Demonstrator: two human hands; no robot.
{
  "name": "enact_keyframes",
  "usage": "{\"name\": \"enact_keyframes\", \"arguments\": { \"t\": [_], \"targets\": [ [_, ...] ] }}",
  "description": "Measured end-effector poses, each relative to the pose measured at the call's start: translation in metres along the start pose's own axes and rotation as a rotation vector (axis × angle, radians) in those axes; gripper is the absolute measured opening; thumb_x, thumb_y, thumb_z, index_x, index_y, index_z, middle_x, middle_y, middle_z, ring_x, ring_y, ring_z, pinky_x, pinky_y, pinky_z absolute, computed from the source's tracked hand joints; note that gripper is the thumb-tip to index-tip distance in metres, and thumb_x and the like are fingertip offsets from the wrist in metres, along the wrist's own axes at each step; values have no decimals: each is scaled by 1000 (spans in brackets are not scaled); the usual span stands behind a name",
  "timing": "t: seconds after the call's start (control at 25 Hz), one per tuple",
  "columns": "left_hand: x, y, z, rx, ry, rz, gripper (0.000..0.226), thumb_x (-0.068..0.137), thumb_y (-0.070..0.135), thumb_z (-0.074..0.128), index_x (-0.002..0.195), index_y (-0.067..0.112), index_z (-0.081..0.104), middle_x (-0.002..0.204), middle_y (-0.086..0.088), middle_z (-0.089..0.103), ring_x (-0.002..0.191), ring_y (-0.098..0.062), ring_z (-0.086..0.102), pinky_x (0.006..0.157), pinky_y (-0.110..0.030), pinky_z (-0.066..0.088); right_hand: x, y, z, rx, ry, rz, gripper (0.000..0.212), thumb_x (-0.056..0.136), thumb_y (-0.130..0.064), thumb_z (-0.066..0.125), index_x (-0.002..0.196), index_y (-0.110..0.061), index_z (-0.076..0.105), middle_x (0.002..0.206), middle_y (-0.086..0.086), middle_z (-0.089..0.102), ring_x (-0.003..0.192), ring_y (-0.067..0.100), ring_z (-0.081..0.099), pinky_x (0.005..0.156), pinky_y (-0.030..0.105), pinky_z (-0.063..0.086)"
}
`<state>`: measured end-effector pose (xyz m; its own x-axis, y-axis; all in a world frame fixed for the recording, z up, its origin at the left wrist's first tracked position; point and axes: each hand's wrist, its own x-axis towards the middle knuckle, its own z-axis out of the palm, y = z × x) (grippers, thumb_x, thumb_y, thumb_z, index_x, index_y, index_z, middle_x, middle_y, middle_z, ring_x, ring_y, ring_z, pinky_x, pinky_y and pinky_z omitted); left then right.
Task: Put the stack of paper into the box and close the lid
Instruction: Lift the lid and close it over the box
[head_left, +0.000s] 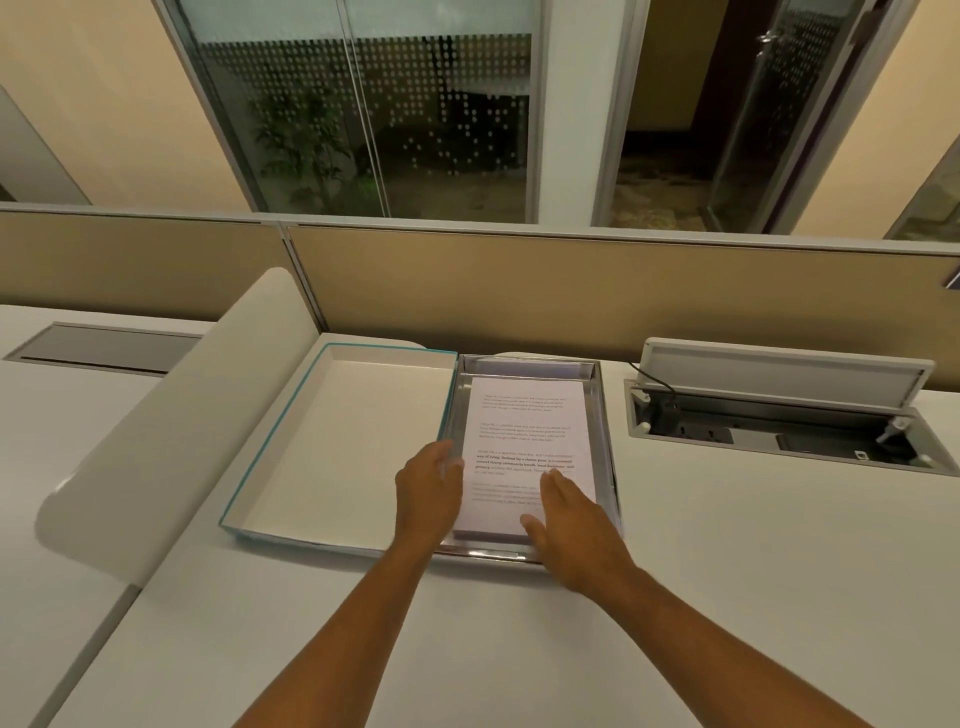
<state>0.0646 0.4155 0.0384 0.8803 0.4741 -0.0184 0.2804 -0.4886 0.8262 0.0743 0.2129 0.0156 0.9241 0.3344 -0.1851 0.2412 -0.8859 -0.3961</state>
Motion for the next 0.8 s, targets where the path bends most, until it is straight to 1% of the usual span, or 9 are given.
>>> {"name": "enact_keyframes", "arguments": {
  "t": [0.08,0.12,0.28,0.36,0.44,0.52,0.6,0.68,0.8],
  "targets": [
    [-10,-12,-20,-78,144,19,29,102,14,65,130,9,70,135,-8,72,123,-27,68,103,-36,56,-11,2,12,-70,-20,-26,78,99,-63,34,160,-16,22,168,7,31,147,30,43,120,44,39],
    [-15,-19,-30,-86,209,18,31,101,11,65,132,8,70,136,-10,71,126,-27,67,109,-38,52,-16,2,16,-81,-30,-26,80,98,-64,32,161,-15,21,169,8,30,148,30,41,121,44,37],
    [-25,-57,-60,70,395,-90,38,95,9,72,132,9,65,142,-16,66,133,-38,60,112,-61,46,-26,8,31,-129,-81,-40,79,103,-59,29,162,-10,17,171,13,22,156,31,27,126,46,29],
    [-27,-77,-71,156,462,-204,54,93,14,76,143,8,55,155,-20,52,145,-42,47,115,-66,38,-28,10,35,-139,-102,-37,79,104,-60,27,163,-9,16,173,13,18,159,30,20,129,46,23],
    [-25,-94,-79,145,486,-382,74,94,25,76,155,6,38,166,-23,36,154,-44,31,120,-67,27,-28,10,37,-143,-109,-29,79,104,-60,26,163,-9,17,174,12,16,160,29,18,130,45,21],
    [-23,-107,-85,103,458,-582,89,93,38,75,158,0,27,167,-25,31,156,-45,26,121,-65,25,-28,9,37,-143,-113,-21,78,104,-60,26,163,-10,17,174,11,15,159,29,20,130,45,22],
    [-22,-113,-90,113,390,-739,89,91,50,73,152,-3,35,157,-27,40,149,-45,34,117,-63,33,-29,9,38,-143,-119,-15,78,104,-60,25,163,-10,16,174,10,14,160,29,19,130,45,22],
    [-21,-117,-89,164,320,-787,80,90,55,71,142,-2,48,148,-26,46,142,-44,39,114,-61,38,-29,9,38,-149,-118,-18,78,104,-59,24,164,-9,15,175,11,12,160,29,17,130,45,19],
    [-20,-120,-84,96,358,-737,61,89,40,74,133,3,54,138,-22,57,133,-45,49,111,-63,42,-28,9,38,-151,-126,-17,80,104,-60,23,164,-8,12,175,11,9,162,28,11,131,44,15]
  ]
}}
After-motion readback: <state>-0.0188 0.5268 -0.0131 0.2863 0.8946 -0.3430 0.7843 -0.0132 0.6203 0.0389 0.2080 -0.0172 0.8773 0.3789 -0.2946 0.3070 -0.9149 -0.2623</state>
